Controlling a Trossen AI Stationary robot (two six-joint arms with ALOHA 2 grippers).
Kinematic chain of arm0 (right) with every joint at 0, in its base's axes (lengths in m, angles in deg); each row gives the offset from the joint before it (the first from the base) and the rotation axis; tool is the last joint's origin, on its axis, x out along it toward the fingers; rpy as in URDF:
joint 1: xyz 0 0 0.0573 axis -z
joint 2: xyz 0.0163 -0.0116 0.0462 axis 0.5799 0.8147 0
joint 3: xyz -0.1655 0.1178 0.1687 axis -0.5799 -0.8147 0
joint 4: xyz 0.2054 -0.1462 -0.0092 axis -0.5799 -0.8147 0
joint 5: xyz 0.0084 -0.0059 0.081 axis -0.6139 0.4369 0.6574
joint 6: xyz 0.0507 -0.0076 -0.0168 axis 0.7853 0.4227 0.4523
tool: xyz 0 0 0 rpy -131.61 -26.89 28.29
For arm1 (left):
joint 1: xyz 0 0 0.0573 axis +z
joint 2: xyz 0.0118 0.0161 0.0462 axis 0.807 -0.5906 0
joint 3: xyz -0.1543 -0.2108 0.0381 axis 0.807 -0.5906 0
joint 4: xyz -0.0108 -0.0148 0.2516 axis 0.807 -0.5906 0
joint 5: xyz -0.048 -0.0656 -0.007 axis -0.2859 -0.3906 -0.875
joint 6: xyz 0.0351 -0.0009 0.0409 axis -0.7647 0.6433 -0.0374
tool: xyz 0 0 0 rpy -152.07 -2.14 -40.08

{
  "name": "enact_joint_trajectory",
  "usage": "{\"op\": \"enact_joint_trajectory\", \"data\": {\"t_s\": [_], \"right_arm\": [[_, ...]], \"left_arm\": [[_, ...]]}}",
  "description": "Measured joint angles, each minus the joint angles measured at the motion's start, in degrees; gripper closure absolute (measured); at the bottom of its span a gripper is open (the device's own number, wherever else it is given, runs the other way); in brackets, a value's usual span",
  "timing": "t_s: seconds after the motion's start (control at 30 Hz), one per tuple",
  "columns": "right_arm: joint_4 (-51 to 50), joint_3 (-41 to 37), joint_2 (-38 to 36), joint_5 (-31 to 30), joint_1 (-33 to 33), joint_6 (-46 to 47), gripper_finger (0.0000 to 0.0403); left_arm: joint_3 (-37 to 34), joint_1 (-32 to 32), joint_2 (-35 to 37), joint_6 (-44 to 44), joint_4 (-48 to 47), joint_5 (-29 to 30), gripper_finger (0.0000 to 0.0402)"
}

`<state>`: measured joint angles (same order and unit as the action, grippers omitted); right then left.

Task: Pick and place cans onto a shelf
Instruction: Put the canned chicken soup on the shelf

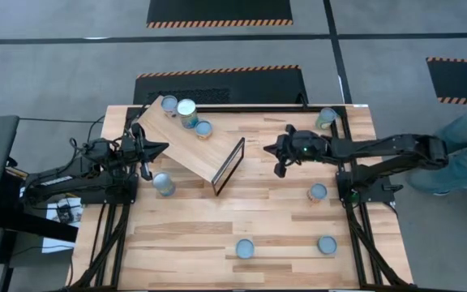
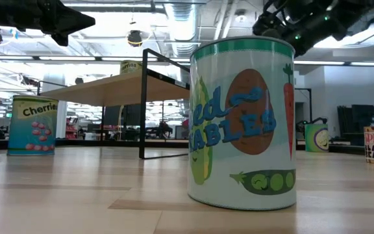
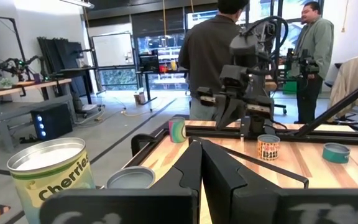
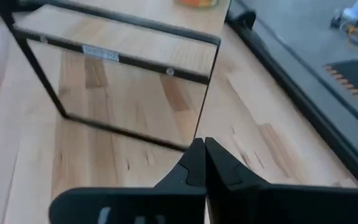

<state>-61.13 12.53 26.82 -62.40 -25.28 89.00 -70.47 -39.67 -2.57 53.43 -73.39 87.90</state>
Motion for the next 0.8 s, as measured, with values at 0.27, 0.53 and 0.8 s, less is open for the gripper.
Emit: {"op": "enact_joint_trajectory", "data": {"t_s": [0.27,0.53,0.8], "right_arm": [[21.5,-8.4,3.2,3.0,-0.1,0.4,0.0396],[38.3,-13.7,3.9,3.7,-0.9,0.3,0.0396],[31.5,-13.2,-1.0,4.3,2.2,1.5,0.0395]], "left_arm": [[0.0,0.0,0.0,0.0,0.1,0.0,0.0401],[0.0,0.0,0.0,0.0,0.5,0.0,0.0401],[0.0,0.0,0.0,0.1,0.5,0.0,0.0401]]}}
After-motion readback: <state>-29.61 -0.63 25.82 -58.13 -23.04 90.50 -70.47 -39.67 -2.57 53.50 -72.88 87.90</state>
